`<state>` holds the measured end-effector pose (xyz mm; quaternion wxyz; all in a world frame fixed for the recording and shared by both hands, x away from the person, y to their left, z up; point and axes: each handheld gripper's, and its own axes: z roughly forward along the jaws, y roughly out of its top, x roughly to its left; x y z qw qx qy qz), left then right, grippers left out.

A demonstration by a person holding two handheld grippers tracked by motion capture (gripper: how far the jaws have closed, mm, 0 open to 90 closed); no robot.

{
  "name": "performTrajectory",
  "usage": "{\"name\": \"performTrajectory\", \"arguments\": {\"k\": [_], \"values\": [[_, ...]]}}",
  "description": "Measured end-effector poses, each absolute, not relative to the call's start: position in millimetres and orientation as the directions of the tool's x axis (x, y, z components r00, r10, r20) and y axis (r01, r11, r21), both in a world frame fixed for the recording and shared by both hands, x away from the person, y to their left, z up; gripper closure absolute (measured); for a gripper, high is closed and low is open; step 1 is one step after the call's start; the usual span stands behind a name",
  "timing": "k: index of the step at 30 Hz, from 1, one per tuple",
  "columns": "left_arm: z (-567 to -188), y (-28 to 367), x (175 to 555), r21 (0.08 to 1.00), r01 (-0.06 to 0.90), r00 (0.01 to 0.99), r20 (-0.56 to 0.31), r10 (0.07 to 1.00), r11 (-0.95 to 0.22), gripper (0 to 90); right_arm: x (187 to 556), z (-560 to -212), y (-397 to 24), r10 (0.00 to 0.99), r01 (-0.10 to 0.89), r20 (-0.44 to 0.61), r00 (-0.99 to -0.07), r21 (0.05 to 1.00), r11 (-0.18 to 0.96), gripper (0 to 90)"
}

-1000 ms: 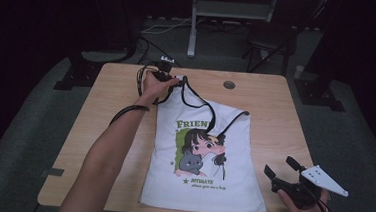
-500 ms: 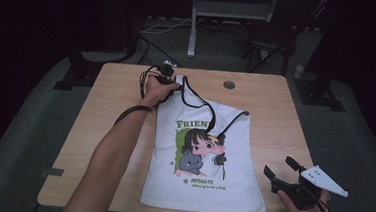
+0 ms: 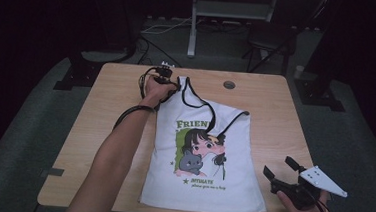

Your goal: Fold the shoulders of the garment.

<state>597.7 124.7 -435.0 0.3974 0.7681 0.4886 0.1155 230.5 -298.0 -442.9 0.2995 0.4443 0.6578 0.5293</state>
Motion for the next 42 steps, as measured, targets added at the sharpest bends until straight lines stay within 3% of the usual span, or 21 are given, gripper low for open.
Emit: {"name": "performTrajectory", "arguments": {"k": [16, 24, 27, 30, 33, 42], "values": [[-412.8, 141.7, 576.3, 0.820, 0.561, 0.539, -0.260, 0.801, -0.112, 85.2, 229.9, -442.9, -298.1, 0.900, 0.267, 0.080, -0.429, 0.963, 0.042, 13.6], [-399.1, 144.7, 533.4, 0.873, 0.483, 0.639, -0.294, 0.711, -0.073, 84.0, 229.3, -442.9, -297.6, 0.898, 0.263, 0.073, -0.434, 0.964, 0.049, 13.6], [-394.6, 144.3, 512.3, 0.869, 0.482, 0.688, -0.298, 0.662, -0.110, 83.0, 229.2, -442.9, -297.7, 0.897, 0.263, 0.075, -0.435, 0.964, 0.047, 13.6], [-392.0, 145.8, 496.9, 0.857, 0.498, 0.719, -0.321, 0.616, -0.135, 77.2, 229.1, -442.9, -297.8, 0.897, 0.262, 0.075, -0.437, 0.964, 0.047, 13.6], [-387.2, 149.1, 490.7, 0.862, 0.479, 0.717, -0.276, 0.640, -0.165, 66.2, 229.3, -442.9, -297.9, 0.895, 0.262, 0.074, -0.439, 0.964, 0.049, 13.6], [-390.4, 127.6, 521.3, 0.826, 0.484, 0.684, -0.152, 0.713, -0.288, 42.0, 229.5, -442.9, -298.1, 0.893, 0.262, 0.075, -0.444, 0.964, 0.049, 13.6]]}}
